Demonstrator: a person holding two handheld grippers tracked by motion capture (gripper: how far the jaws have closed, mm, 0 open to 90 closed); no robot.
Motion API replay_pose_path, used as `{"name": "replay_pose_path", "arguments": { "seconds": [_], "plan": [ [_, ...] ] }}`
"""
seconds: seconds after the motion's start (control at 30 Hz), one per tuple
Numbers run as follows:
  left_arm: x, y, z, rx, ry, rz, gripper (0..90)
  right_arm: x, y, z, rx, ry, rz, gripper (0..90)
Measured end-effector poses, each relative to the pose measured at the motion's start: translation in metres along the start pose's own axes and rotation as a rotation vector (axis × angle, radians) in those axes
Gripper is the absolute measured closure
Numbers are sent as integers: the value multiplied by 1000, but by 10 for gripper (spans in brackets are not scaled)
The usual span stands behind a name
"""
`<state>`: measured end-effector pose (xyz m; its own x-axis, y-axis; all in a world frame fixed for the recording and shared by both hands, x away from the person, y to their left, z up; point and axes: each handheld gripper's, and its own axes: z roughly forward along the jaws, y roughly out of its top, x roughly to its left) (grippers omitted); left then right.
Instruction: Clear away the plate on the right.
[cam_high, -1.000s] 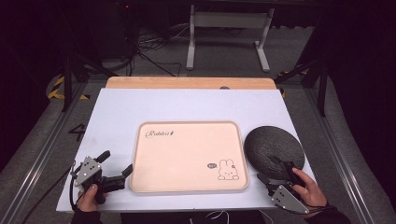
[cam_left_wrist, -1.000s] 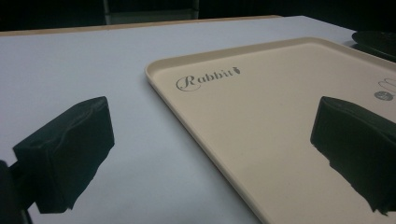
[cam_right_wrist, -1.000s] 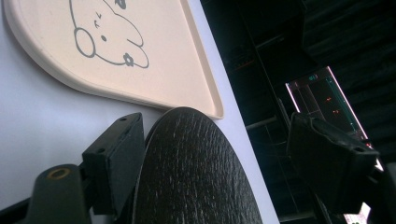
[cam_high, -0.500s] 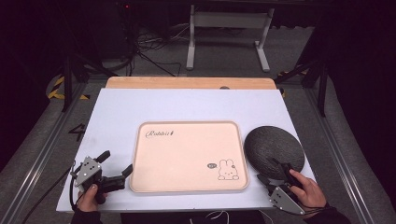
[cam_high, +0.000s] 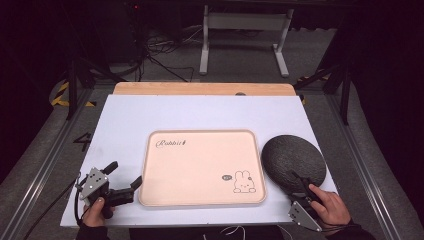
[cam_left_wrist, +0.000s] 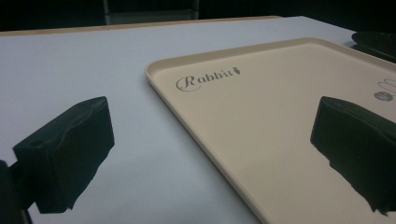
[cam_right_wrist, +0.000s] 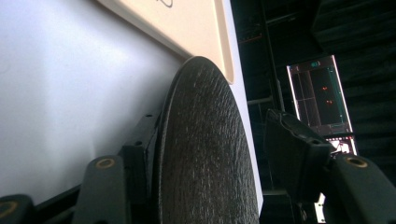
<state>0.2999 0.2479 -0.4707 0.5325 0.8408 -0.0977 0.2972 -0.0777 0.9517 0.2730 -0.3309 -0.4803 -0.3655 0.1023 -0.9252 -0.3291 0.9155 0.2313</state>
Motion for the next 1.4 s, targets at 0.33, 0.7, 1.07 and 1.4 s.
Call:
{"name": "replay_pose_path", "arguments": {
  "seconds": [0.33, 0.7, 1.07, 1.4],
  "plan": [
    [0, 0, 0, -1, 1, 0, 5, 2, 3, 0, 65, 40, -66, 550],
    [0, 0, 0, -2, 1, -1, 5, 6, 3, 2, 95, 69, -88, 668],
    [0, 0, 0, -3, 1, -2, 5, 6, 4, 5, 122, 77, -78, 732],
    [1, 0, 0, -4, 0, -5, 5, 10, 6, 7, 143, 73, -59, 815]
  ]
}}
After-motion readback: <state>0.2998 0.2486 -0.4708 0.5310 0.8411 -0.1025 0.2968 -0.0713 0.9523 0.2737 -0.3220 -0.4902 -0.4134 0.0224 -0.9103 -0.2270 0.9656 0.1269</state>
